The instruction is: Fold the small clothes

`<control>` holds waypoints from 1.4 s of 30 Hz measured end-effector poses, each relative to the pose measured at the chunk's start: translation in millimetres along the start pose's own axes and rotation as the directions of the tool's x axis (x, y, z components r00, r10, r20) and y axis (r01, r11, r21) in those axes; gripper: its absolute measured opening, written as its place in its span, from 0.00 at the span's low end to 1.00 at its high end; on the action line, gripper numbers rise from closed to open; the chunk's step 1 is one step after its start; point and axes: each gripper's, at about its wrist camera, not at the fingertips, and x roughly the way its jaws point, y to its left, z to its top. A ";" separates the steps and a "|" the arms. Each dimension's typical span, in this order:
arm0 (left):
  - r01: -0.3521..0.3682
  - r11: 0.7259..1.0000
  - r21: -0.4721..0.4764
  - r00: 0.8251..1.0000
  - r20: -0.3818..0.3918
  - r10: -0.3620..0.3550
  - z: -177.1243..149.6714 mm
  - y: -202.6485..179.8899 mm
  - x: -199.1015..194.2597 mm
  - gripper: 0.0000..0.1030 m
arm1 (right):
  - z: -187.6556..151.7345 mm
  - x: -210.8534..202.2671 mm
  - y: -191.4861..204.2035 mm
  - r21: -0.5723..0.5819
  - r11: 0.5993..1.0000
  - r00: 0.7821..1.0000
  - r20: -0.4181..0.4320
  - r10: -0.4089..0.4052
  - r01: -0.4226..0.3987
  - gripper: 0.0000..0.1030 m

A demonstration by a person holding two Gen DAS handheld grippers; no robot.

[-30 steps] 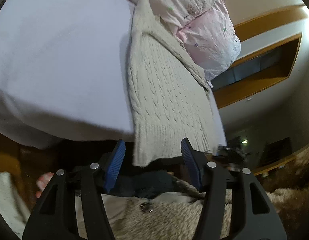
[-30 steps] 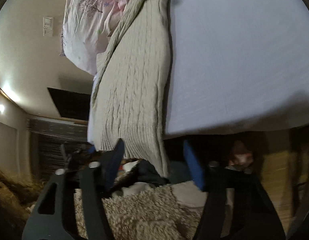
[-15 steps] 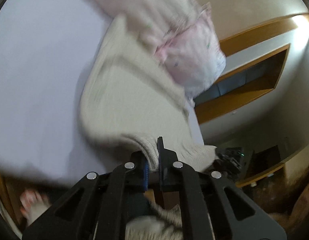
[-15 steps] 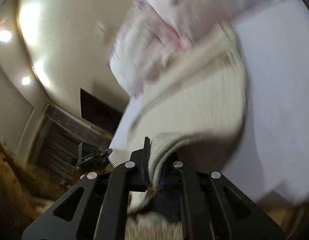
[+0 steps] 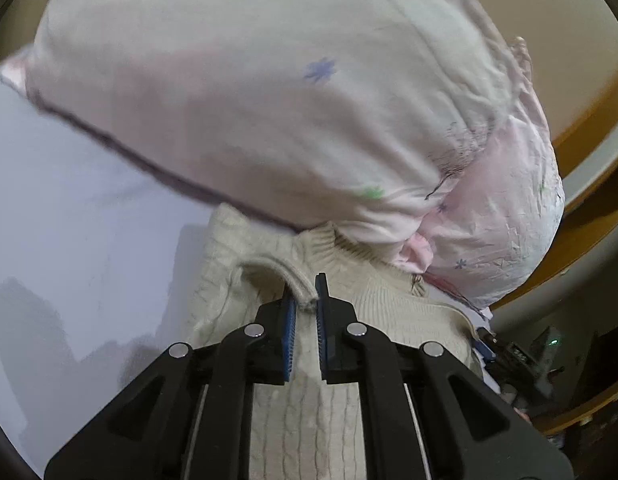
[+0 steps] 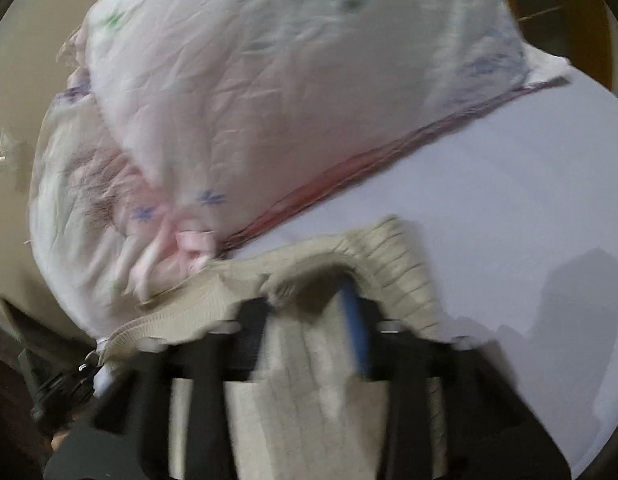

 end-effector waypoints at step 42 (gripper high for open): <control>0.307 0.947 0.092 0.930 -0.239 -0.278 -79.2 -154.2 69.4 0.54 | 30.9 -37.3 -87.6 0.126 0.970 0.972 -0.084 0.220 -0.209 0.98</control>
